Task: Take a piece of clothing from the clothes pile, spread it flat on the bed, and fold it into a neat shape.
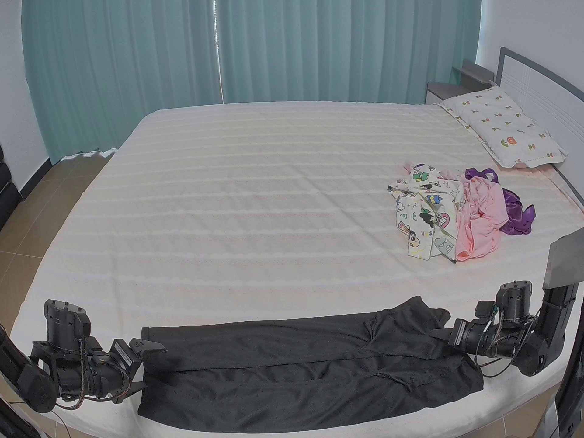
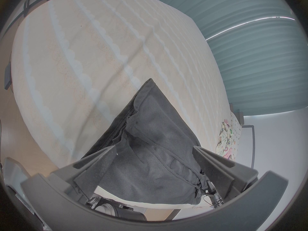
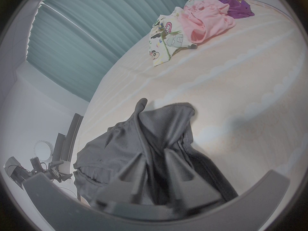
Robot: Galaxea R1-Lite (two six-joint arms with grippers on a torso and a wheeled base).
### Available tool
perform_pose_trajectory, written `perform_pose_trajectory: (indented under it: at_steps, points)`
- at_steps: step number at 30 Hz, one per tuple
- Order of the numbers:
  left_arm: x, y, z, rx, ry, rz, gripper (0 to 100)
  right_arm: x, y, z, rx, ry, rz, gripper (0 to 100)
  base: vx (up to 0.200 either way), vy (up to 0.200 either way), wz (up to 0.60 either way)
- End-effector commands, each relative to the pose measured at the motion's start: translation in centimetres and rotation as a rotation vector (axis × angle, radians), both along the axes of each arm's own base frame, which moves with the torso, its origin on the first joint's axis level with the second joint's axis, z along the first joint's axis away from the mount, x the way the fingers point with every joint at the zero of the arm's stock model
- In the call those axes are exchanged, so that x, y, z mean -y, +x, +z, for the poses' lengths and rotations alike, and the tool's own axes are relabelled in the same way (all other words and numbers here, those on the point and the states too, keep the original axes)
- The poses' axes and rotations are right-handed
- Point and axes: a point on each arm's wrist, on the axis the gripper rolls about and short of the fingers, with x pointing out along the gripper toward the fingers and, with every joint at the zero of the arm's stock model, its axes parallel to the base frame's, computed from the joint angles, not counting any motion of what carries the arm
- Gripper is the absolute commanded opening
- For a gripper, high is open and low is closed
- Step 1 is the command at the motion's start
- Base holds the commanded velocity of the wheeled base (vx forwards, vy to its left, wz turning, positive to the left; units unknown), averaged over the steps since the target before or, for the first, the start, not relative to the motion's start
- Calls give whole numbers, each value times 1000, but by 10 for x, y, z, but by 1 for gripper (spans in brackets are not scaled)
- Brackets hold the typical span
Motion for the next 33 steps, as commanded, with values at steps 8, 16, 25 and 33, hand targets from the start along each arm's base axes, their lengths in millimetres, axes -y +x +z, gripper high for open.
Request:
perform_pose_trajectory:
  at_steps: [8, 16, 25, 33]
  points:
    - [0, 6, 5, 37, 9, 8, 100, 4, -11, 8, 32, 15, -25, 100, 0, 0, 0]
    - [1, 28, 7, 69, 37, 40, 100, 15, -18, 15, 23, 58, -129, 100, 0, 0, 0]
    - [2, 44, -7, 16, 101, 96, 100, 16, -22, 19, 40, 81, -174, 100, 0, 0, 0]
    - [1, 40, -9, 2, 96, 99, 100, 11, -27, 29, 65, 114, -226, 100, 0, 0, 0]
